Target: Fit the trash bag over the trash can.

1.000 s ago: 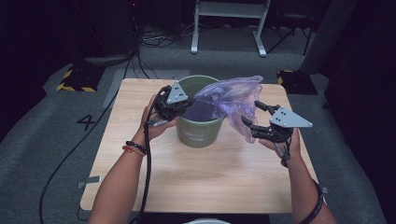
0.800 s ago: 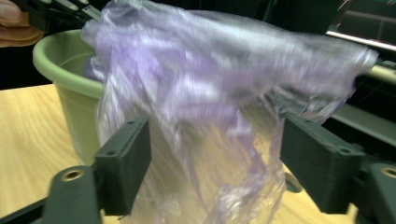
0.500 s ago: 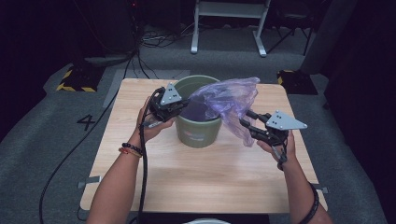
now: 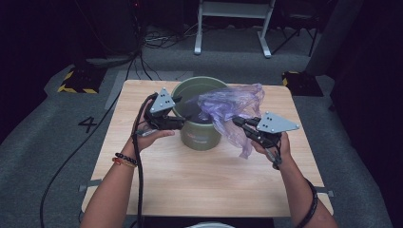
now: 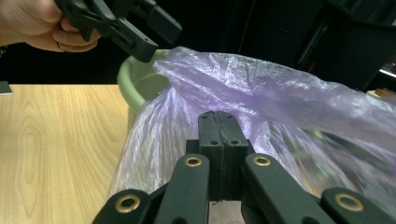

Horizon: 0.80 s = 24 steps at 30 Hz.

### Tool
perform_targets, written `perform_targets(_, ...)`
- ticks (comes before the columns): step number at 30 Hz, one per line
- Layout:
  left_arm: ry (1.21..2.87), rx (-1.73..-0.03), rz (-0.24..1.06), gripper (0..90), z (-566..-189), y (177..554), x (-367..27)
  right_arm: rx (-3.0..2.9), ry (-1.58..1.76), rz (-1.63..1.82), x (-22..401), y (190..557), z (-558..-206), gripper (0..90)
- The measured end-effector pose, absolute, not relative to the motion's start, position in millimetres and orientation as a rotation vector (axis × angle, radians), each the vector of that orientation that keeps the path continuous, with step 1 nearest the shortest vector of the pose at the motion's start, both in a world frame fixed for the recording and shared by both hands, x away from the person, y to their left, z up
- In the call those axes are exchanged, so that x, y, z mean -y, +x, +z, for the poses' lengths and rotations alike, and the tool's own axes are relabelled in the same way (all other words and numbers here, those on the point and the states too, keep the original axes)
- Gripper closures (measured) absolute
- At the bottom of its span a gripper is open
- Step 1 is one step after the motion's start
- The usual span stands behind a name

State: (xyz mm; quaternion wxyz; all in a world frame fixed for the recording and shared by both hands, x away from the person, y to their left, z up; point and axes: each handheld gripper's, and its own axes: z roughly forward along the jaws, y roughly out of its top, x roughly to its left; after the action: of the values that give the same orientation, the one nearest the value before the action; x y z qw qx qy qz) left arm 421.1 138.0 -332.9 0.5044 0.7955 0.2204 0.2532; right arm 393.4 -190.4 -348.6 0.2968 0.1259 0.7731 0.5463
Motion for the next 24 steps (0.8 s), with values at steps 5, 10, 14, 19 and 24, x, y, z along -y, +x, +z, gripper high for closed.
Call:
perform_targets(5, 1.938, -0.433, 0.577, 30.7, -324, 410, -116, -2.064, 0.3, 1.453, 183, 390, -346, 89.5)
perform_targets(10, 2.012, -0.407, 0.603, 54.3, -328, 413, -93, -2.08, 0.279, 1.46, 181, 387, -347, 87.6)
perform_targets(14, 2.019, -0.393, 0.588, 70.3, -331, 415, -90, -2.077, 0.281, 1.477, 182, 385, -348, 85.3)
perform_targets(19, 2.027, -0.359, 0.595, 89.9, -334, 413, -92, -2.068, 0.277, 1.496, 185, 380, -348, 78.0)
perform_targets(24, 2.011, -0.386, 0.598, 90.0, -335, 412, -104, -2.061, 0.272, 1.486, 190, 374, -347, 63.7)
